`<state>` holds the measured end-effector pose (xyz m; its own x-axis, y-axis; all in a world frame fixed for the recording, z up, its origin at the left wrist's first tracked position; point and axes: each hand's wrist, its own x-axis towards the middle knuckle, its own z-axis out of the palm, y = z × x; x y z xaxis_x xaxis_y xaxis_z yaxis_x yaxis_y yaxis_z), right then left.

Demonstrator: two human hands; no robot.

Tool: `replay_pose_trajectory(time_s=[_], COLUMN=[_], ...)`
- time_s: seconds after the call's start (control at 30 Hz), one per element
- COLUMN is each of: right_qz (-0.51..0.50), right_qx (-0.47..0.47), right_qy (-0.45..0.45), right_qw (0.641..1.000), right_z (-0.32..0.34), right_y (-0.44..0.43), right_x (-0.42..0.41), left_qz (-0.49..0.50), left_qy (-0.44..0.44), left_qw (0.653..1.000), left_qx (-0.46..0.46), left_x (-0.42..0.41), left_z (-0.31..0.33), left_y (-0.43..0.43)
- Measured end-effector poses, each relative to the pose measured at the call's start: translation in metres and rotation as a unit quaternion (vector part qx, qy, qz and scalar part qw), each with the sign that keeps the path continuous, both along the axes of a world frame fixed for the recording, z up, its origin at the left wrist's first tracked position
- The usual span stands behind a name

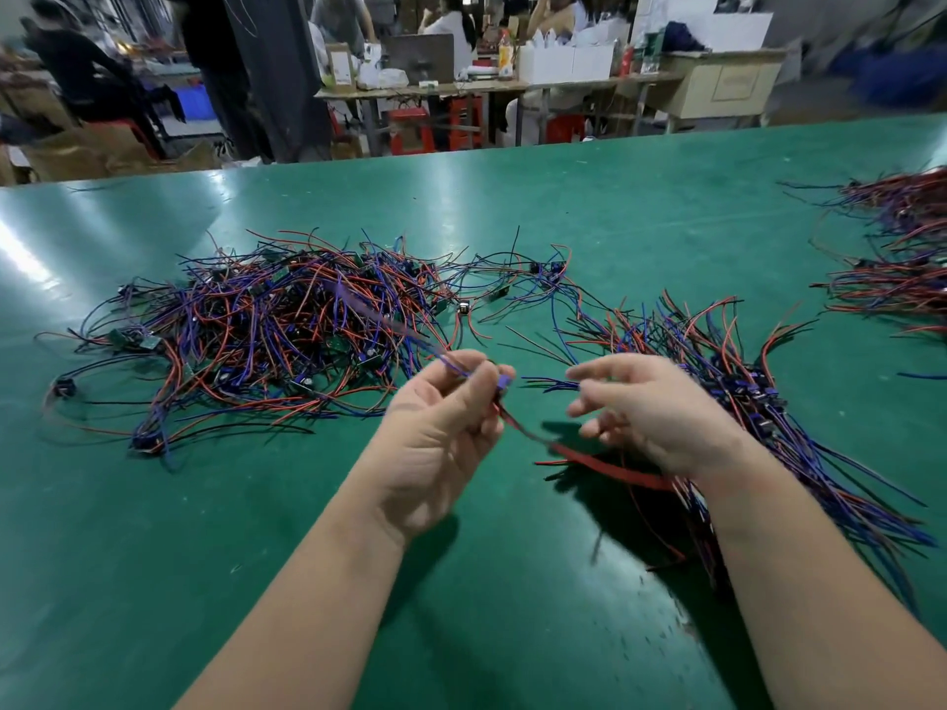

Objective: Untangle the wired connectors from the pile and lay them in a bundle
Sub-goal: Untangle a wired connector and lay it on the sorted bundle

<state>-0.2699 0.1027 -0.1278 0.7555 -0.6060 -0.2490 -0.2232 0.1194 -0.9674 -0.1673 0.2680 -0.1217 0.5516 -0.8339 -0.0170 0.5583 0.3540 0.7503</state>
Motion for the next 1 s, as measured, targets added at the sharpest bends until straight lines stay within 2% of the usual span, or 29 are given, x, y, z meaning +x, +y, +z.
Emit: replay_pose_trajectory(time_s=[0.1,0.17,0.27,0.33,0.57,0.63,0.73,0.87,1.0], right_qz=[0.128,0.150,0.130,0.115,0.053,0.038,0.018,0.011,0.022], right_qx=[0.007,0.058,0.112,0.120,0.137,0.115,0.055,0.026,0.018], right_qy=[0.018,-0.035,-0.106,-0.126,-0.159,-0.152,-0.134,-0.127,-0.123], right_qw=[0.992,0.986,0.979,0.978,0.976,0.981,0.989,0.991,0.992], right_z=[0.000,0.002,0.001,0.000,0.001,0.002,0.000,-0.005,-0.007], right_y=[0.014,0.022,0.026,0.026,0.017,0.015,0.017,0.022,0.022], right_x=[0.001,0.004,0.011,0.013,0.011,0.010,0.010,0.015,0.015], left_qz=[0.095,0.168,0.235,0.236,0.152,0.168,0.121,0.045,0.046], left_qy=[-0.001,-0.090,-0.271,-0.326,-0.434,-0.392,-0.251,-0.190,-0.147], left_qw=[0.995,0.982,0.933,0.914,0.882,0.897,0.948,0.961,0.967], left_qx=[-0.020,-0.002,0.041,0.055,0.101,0.118,0.155,0.198,0.203], left_x=[0.001,0.000,-0.004,-0.006,-0.002,0.004,0.002,-0.016,-0.017], left_z=[-0.002,-0.005,-0.013,-0.019,-0.025,-0.022,-0.016,-0.020,-0.021], left_y=[-0.003,-0.006,-0.008,-0.009,-0.009,-0.006,-0.005,-0.011,-0.013])
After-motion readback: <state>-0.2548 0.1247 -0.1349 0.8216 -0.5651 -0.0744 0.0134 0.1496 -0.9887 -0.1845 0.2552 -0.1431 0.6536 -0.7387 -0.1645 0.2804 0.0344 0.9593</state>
